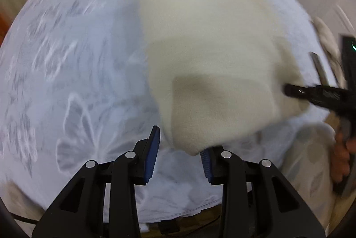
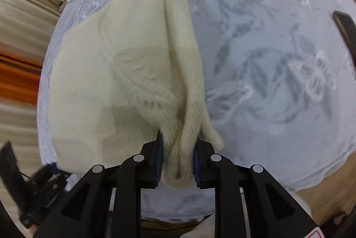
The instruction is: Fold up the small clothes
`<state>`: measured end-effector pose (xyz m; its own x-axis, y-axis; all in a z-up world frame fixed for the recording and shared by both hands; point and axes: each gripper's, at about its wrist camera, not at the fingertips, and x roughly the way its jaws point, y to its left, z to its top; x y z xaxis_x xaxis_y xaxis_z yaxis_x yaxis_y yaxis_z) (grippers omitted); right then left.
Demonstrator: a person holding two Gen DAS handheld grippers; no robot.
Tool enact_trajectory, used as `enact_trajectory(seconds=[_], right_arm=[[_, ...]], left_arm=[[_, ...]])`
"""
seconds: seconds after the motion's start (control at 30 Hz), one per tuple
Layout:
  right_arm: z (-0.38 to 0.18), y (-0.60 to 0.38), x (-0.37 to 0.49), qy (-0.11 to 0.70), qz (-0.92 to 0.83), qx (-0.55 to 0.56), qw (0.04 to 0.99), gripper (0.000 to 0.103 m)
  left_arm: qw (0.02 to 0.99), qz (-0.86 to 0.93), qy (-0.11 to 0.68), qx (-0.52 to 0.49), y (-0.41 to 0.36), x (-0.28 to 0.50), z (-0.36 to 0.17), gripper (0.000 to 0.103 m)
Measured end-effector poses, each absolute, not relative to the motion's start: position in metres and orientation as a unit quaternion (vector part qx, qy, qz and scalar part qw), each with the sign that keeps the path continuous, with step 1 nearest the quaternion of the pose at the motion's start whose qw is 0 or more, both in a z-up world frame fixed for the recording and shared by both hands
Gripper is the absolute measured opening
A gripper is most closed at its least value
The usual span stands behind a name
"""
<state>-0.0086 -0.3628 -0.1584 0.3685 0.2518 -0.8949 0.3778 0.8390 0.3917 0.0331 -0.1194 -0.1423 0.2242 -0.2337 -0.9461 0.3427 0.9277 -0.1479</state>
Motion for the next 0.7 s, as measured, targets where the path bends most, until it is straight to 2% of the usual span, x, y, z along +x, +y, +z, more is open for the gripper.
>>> enact_trajectory(seconds=[0.07,0.17,0.23,0.3,0.33,0.37,0.47,0.6,0.7], right_arm=[[-0.144,-0.362,-0.012,0.549,-0.039,0.286,0.784,0.026],[-0.106,-0.362,-0.026,0.512,-0.074,0.253,0.817,0.034],[-0.077,-0.353,-0.03,0.484,-0.072,0.232,0.841,0.034],[-0.063,-0.334,-0.017,0.476,-0.023,0.227,0.85,0.024],[-0.059,-0.318,-0.009,0.48,0.008,0.215,0.85,0.011],[-0.059,-0.304,-0.001,0.484,0.029,0.205,0.85,0.004],[-0.071,-0.248,0.026,0.506,0.092,0.162,0.842,0.004],[-0.163,-0.186,0.058,0.609,0.118,0.113,0.776,0.002],[-0.159,-0.183,0.057,0.61,0.147,0.147,0.765,0.0]], left_arm=[[0.781,-0.16,0.604,0.011,-0.104,0.037,-0.144,0.036],[0.781,-0.163,0.603,0.009,-0.096,0.034,-0.137,0.039],[0.781,-0.169,0.602,0.01,-0.091,0.03,-0.129,0.044],[0.786,-0.179,0.591,-0.004,-0.082,0.022,-0.117,0.046],[0.79,-0.176,0.587,-0.007,-0.078,0.02,-0.111,0.048],[0.797,-0.173,0.578,-0.011,-0.072,0.018,-0.104,0.051],[0.819,-0.156,0.552,-0.014,-0.057,0.016,-0.082,0.053],[0.84,-0.129,0.526,-0.011,-0.039,0.018,-0.059,0.058],[0.851,-0.116,0.512,-0.008,-0.03,0.02,-0.049,0.06]])
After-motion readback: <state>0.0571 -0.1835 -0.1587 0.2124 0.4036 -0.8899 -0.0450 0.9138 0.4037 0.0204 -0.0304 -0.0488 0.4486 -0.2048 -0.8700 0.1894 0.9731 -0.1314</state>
